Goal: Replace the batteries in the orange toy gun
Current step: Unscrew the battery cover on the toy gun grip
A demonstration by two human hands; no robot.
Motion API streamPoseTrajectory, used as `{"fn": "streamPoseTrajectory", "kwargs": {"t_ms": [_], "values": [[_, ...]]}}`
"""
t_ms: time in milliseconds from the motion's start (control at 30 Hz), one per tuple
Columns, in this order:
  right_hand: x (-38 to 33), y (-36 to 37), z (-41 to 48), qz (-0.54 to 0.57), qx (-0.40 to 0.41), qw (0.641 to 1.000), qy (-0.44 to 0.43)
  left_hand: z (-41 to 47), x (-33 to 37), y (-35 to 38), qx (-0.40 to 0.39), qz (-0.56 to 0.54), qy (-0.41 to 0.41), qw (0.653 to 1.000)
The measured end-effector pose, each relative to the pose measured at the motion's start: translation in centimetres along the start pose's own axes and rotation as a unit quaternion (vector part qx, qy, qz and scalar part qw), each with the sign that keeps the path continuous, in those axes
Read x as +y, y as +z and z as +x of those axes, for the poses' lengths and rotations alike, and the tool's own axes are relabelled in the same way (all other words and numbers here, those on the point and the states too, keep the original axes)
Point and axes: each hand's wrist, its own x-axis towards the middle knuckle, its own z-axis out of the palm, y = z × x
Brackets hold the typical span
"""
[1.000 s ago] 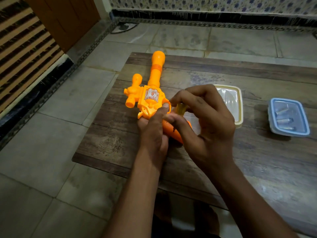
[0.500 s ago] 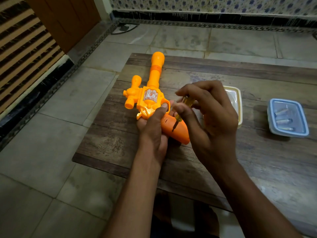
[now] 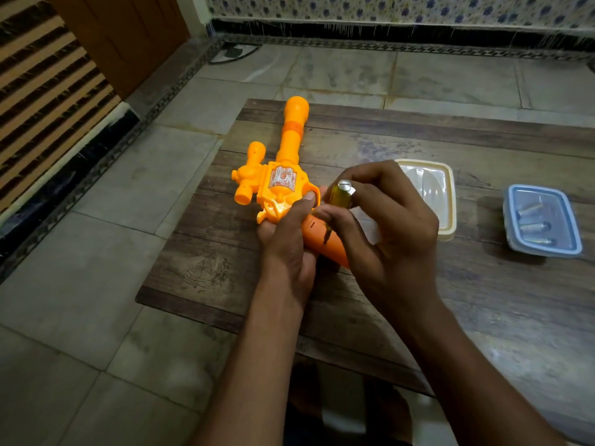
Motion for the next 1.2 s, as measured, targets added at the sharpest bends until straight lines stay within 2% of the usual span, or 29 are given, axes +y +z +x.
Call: {"fn": "streamPoseTrajectory", "kwargs": {"t_ms": [200,467,667,833,1000,1200], "values": [[-0.09,0.26,-0.23,0.006,0.016,1.000,0.009,0.12,0.14,0.04,0.018,-0.002,-0.021,1.000],[-0.07,-0.40,-0.12,0.048,-0.013,0.999,0.009,-0.26,0.41,0.48,0.035,-0.013,-0.020,0.999],[0.27,-0.35,0.07,-0.011,0.019,1.000,-0.006,0.14,0.22,0.28,0.000,-0.010,-0.023,1.000],[0.07,-0.56,0.05,0.017,-0.007,1.000,-0.015,0.20,0.18,0.19,0.024,-0.012,-0.014,1.000],[-0.13,-0.56,0.16,0.017,0.026,0.999,-0.019,0.21,0.16,0.22,0.023,-0.009,-0.017,1.000],[-0.20,-0.57,0.07,0.039,0.006,0.999,-0.022,0.20,0.15,0.12,0.016,-0.009,-0.010,1.000]]}}
